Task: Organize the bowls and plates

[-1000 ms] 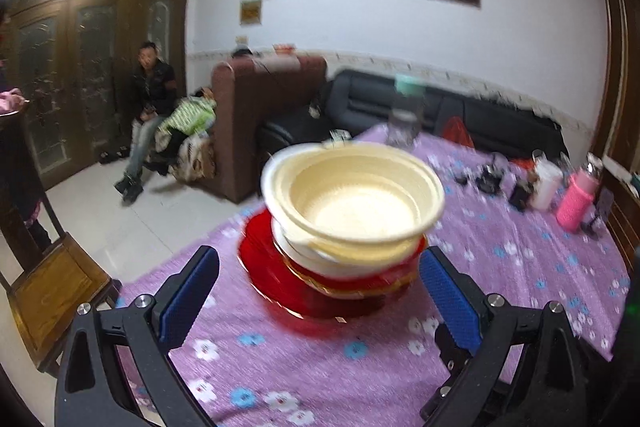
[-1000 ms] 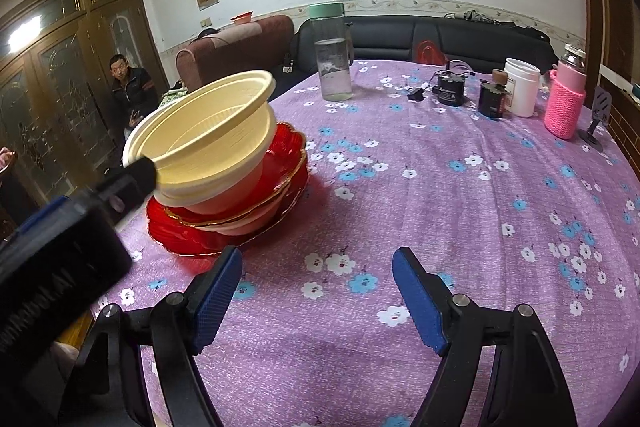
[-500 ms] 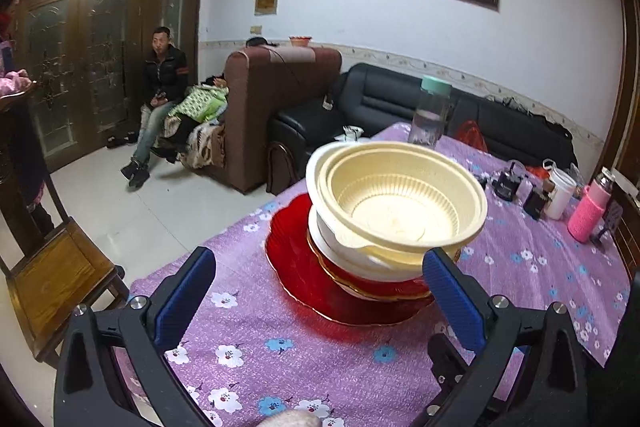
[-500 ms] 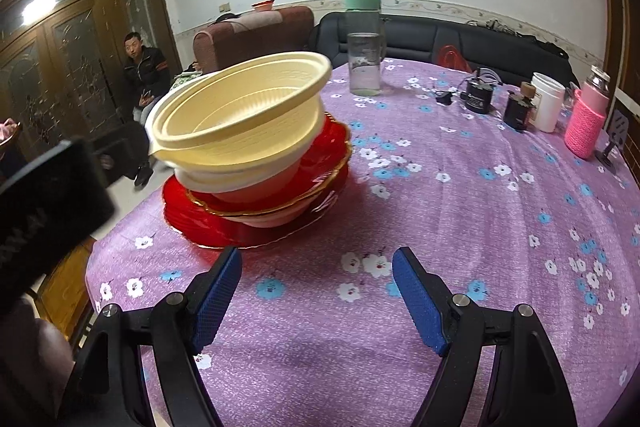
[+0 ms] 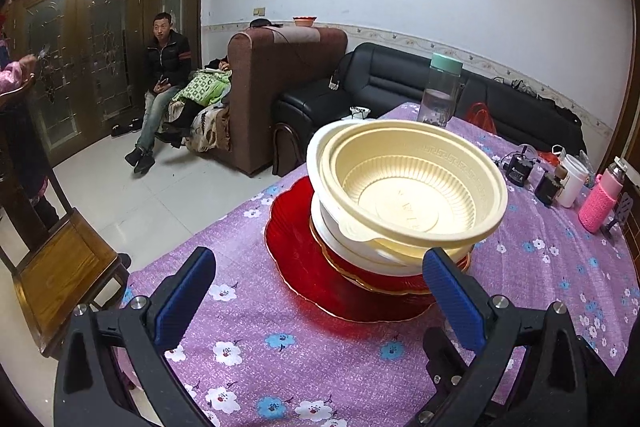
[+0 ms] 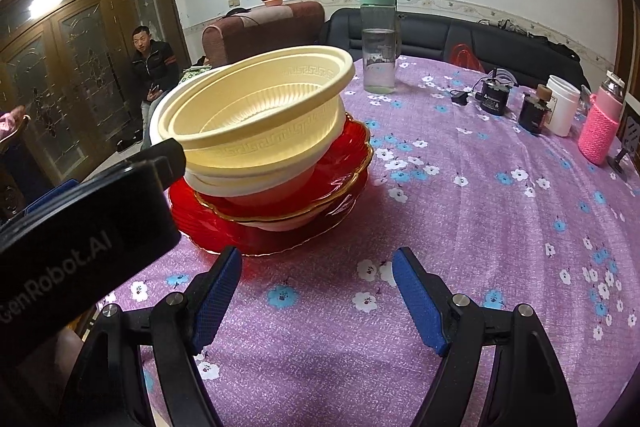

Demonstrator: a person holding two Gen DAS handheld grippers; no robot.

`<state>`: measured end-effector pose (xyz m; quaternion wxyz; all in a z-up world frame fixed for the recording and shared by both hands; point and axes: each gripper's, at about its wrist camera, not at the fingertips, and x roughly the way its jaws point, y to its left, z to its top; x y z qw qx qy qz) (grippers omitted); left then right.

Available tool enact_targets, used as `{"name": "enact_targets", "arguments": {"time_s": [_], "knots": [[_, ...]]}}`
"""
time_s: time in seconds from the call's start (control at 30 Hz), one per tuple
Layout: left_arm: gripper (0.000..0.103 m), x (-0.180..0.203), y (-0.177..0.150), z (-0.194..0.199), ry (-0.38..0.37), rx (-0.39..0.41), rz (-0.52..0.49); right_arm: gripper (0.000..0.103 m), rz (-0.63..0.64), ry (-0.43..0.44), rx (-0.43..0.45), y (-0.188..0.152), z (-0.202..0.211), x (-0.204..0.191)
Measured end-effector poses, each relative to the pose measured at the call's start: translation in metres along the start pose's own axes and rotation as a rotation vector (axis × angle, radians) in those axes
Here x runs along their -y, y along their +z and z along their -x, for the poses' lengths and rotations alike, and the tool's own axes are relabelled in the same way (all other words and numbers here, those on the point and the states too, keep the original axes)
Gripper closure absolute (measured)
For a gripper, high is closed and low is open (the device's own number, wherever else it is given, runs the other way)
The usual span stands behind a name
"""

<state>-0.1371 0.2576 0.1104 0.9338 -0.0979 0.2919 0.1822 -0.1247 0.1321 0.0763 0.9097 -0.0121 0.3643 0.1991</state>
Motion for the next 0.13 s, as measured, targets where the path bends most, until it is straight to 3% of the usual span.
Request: {"name": "enact_targets", "arguments": {"time_s": [0.13], "knots": [[0.0, 0.0021, 0.0, 0.0004, 0.006, -0.005, 0.0, 0.021, -0.017, 0.024, -0.007, -0.0002, -0.0003, 0.0066]]}}
